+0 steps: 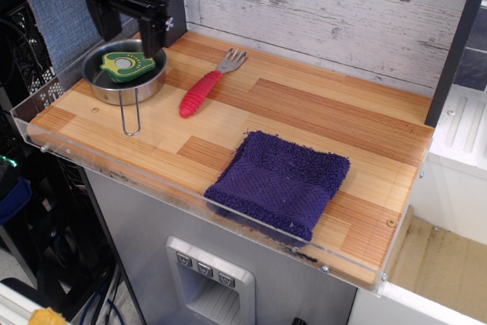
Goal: Put the pepper on the purple towel.
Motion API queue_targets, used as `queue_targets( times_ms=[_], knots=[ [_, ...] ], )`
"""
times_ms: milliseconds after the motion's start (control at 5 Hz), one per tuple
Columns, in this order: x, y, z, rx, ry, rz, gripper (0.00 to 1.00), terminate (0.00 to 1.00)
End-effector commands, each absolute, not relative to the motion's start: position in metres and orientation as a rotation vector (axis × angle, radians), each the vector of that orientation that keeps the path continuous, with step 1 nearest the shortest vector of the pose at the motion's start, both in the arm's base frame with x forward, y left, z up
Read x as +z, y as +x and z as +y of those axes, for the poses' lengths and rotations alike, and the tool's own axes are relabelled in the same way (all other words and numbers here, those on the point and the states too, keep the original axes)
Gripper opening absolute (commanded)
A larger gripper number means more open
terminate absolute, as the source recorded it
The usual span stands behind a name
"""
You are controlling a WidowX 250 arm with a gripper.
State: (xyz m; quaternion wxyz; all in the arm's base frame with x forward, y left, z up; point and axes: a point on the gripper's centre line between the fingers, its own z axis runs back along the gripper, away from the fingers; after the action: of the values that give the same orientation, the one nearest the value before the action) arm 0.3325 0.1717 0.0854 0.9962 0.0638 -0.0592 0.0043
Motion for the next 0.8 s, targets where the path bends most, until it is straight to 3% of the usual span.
queue_targets(
  times_ms=[0, 600],
  knots=[
    [0.09, 0.348, 0.211, 0.062, 0.113, -0.127, 1.0, 0.0],
    [0.063, 0.349, 0.227, 0.095, 0.084, -0.061, 1.0, 0.0]
  ],
)
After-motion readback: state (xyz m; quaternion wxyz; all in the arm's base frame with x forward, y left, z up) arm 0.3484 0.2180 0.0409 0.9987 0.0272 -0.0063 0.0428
